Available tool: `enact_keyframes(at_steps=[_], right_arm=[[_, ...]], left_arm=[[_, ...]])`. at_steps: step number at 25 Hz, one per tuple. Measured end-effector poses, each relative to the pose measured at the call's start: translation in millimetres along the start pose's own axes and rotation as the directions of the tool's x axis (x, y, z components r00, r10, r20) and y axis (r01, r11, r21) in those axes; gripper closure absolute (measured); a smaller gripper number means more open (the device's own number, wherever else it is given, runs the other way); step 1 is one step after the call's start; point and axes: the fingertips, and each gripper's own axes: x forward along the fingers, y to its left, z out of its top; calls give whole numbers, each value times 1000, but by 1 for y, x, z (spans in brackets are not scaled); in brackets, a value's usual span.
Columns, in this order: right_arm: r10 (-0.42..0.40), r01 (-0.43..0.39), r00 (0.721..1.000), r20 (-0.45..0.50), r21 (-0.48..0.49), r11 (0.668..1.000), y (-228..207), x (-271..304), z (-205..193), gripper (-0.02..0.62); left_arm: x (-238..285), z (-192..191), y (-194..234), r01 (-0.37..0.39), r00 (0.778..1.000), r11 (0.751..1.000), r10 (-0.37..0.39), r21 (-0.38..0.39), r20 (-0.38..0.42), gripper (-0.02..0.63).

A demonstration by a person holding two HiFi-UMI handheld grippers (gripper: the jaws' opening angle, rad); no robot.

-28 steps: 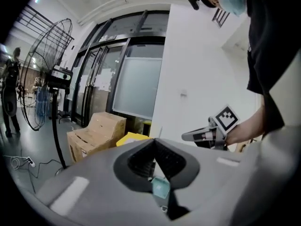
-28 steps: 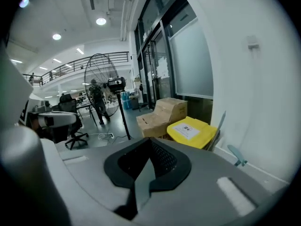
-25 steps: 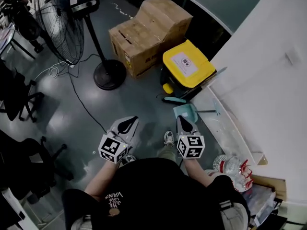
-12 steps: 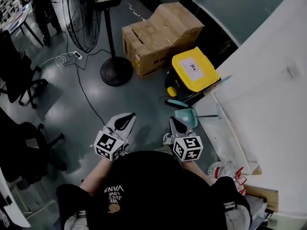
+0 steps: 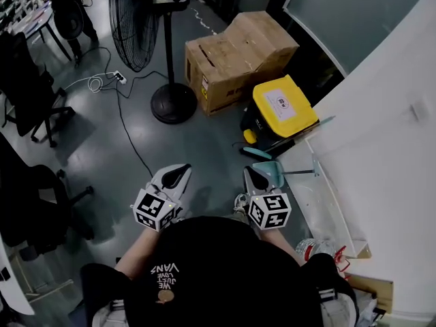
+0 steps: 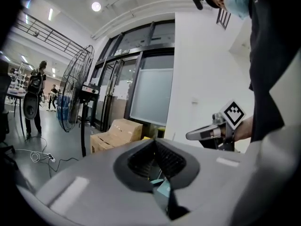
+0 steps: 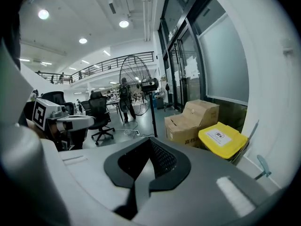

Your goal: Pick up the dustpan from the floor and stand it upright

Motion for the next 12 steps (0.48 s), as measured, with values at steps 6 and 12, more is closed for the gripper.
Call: enact_keyframes(at_steps=[6,12], right_arm=[[7,-7,1000,14,5,1000,7,3,-1,594],[-5,4,1000,30,25,1000,3,1,-8,594]], left_arm=[[-10,-5,3,-25,1000,1000,25,-11,4,552],[-12,-10,4,-46,999,999,46,-17,16,552]])
